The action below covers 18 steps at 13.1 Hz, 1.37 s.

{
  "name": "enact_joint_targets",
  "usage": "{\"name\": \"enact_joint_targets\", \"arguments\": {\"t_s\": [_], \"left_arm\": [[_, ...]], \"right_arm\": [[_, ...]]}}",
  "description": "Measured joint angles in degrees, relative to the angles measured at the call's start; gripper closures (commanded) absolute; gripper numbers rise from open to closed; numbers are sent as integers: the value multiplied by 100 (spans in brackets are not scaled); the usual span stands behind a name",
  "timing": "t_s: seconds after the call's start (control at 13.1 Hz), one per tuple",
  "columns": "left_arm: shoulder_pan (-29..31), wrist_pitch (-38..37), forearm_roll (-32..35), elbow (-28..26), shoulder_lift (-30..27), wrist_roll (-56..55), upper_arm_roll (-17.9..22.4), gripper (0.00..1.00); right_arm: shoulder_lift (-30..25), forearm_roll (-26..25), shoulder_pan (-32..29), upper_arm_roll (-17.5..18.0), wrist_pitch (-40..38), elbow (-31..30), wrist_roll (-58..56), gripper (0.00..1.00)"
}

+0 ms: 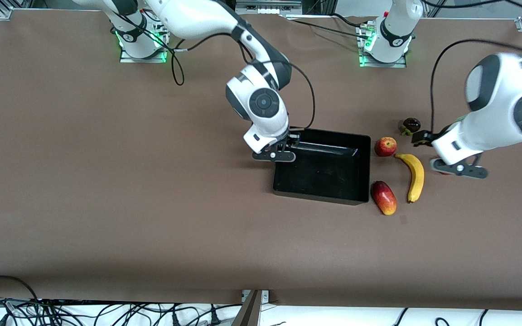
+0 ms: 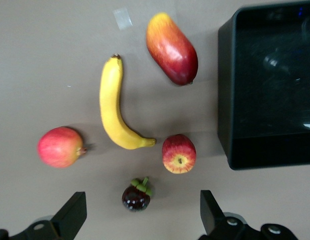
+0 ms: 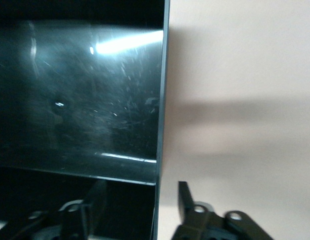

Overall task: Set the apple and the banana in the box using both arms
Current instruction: 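Release the box with the right gripper while the left gripper reaches the apple, then grasp the small red apple beside the box with the left gripper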

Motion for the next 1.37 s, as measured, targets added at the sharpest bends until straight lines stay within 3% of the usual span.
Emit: {"name": "enact_joint_targets", "arguments": {"t_s": [0.3,0.53,0.68,0.91,0.99,1.07,1.14,1.22,1.37], "left_arm": [[-12,1449,2,-1447,-71,212,-475,0],[125,2934,6,-2473,-68,985,-537,0],[333,3547,7,-2943,-46,1343,-526,0],[361,3934,7,-3237,-18,1439,-540,0],[359,4068,7,-3286,19,1441,-547,6],[358,4191,7,-3319,69,1444,-550,40],[357,4260,7,-3333,120,1465,-552,59],[356,4299,7,-3334,151,1491,-554,70],[356,4315,7,-3332,157,1537,-555,77]], "right_arm": [[-1038,-29,-964,-364,-1178,109,-1147,0],[-1649,-24,-1621,-622,-1918,6,-1930,0],[-2259,-29,-1620,-940,-2184,-455,-2328,0],[-3420,-98,-1636,-1376,-2312,-1593,-2934,0],[-3750,-271,-1730,-1380,-2344,-1925,-3025,0],[-4001,-478,-1898,-1264,-2426,-2159,-3140,0],[-4174,-640,-2203,-990,-2480,-2303,-3234,0],[-4266,-720,-2567,-661,-2504,-2373,-3332,0],[-4308,-846,-3225,-123,-2542,-2400,-3525,0]]}}
